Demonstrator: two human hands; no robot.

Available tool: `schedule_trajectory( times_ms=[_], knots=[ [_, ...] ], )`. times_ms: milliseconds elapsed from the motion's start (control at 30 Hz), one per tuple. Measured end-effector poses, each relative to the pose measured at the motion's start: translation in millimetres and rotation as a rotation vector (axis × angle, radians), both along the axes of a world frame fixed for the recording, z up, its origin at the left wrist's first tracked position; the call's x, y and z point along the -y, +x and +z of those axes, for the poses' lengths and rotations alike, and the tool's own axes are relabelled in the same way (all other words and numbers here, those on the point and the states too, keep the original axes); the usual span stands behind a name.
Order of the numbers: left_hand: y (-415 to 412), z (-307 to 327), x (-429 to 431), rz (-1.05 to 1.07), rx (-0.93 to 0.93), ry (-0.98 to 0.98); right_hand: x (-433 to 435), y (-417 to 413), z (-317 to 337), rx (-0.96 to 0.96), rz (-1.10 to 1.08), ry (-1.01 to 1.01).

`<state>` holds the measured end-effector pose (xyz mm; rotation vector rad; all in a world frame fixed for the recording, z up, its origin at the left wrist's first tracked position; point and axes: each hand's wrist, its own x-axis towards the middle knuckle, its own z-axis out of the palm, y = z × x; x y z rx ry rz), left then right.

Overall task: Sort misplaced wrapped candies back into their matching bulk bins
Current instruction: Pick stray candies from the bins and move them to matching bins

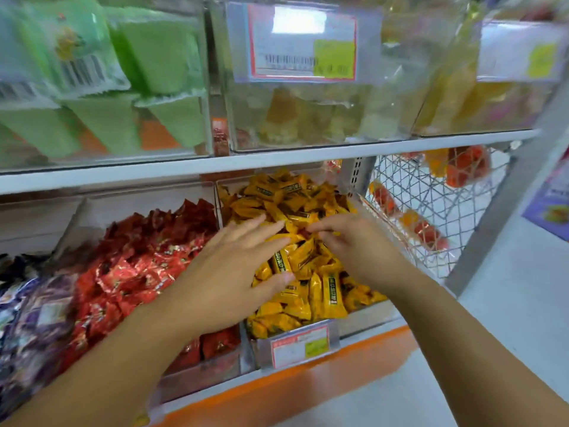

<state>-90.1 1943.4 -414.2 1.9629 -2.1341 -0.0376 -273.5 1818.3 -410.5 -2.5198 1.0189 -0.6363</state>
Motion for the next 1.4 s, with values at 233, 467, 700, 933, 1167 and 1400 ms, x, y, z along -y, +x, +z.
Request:
schedule_trajectory(
  times_ms=[233,467,700,933,1167,1400],
  knots=[
    [-1,1,1,0.003,-0.007,0.018,19,22,-18,-0.211,-0.034,-0.084],
    [3,-3,4,0.006,-0.015,-0.001,27,29,-15,-0.346,-0.026,-0.087],
    [6,-6,3,0.012,-0.102,-0.041,24,22,-11,-0.067,-0.086,0.037],
    [-1,-5,6,0.067,-0.243,-0.195,0,-8,20,0.295,-0.065,0.238],
    [-24,7,16,0.117,-0.361,-0.311,-24,10,11,0.47,0.155,0.489],
    [-1,14,5,0.219,-0.398,-0.466,-13,8,13,0.443,0.069,0.38]
  ],
)
